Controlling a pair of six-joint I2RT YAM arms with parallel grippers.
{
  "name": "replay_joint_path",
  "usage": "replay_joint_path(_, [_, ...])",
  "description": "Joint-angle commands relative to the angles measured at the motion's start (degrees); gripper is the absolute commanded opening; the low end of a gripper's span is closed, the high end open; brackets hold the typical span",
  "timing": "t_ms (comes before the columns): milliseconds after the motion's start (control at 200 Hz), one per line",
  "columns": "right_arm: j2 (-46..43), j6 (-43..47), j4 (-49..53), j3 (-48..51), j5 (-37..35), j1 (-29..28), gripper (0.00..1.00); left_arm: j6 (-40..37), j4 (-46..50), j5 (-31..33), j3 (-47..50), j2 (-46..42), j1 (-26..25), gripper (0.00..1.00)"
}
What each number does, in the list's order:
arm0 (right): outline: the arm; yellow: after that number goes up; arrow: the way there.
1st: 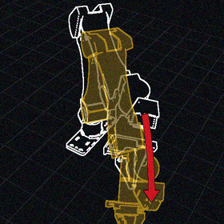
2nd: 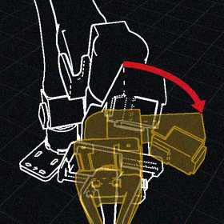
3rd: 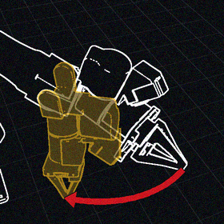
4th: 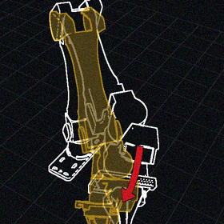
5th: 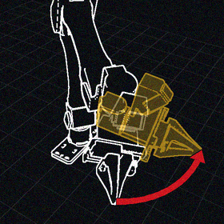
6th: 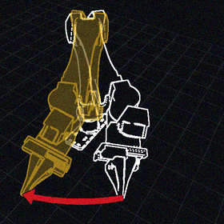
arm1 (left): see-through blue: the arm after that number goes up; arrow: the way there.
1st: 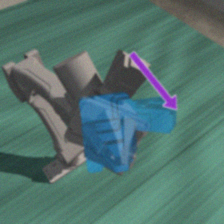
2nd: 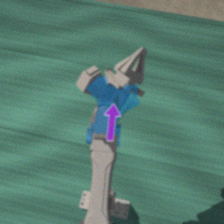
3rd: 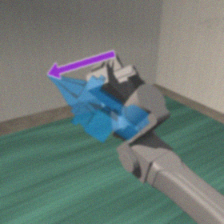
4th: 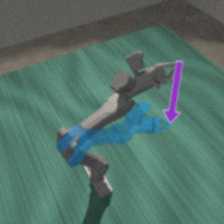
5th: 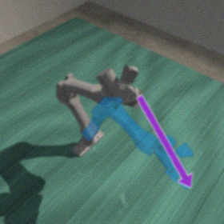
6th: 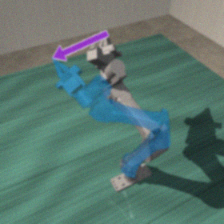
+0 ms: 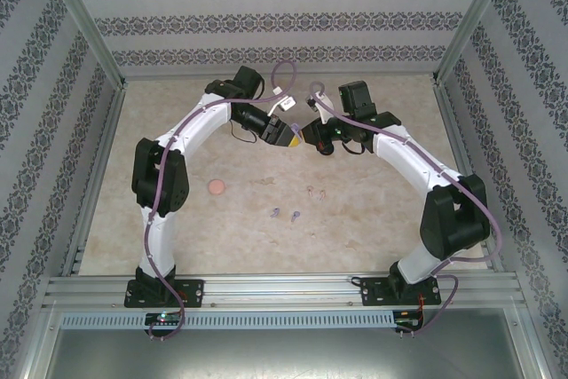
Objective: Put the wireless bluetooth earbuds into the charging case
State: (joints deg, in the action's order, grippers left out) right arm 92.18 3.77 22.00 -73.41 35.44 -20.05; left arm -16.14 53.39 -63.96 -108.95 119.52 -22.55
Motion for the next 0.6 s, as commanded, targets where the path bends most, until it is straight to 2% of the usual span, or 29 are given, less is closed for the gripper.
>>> replay_joint_path(0, [0.96,1.68,0.74,-1.74,1.31,-0.63,0.0,-1.35,0.67,-2.11,-1.54,0.53,-0.4,0.53])
replay_joint_path(205, [1.07,1.86,0.8,-1.73,0.86,-0.6,0.0,-0.15,-1.53,-2.73,-1.54,0.31,0.04,0.48])
replay_joint_path(350, [1.13,1.91,0.77,-1.65,0.67,-0.56,0.0,0.06,-1.71,-3.05,-1.8,0.62,-0.02,0.4])
replay_joint_path(510, [1.22,1.69,0.61,-1.67,0.77,-0.54,0.0,-0.08,-1.53,-3.49,-1.62,0.88,0.04,0.3])
replay_joint_path(595, [1.11,1.64,0.42,-1.57,0.87,-0.52,0.0,-0.12,-1.58,-3.86,-1.71,0.97,-0.02,0.21])
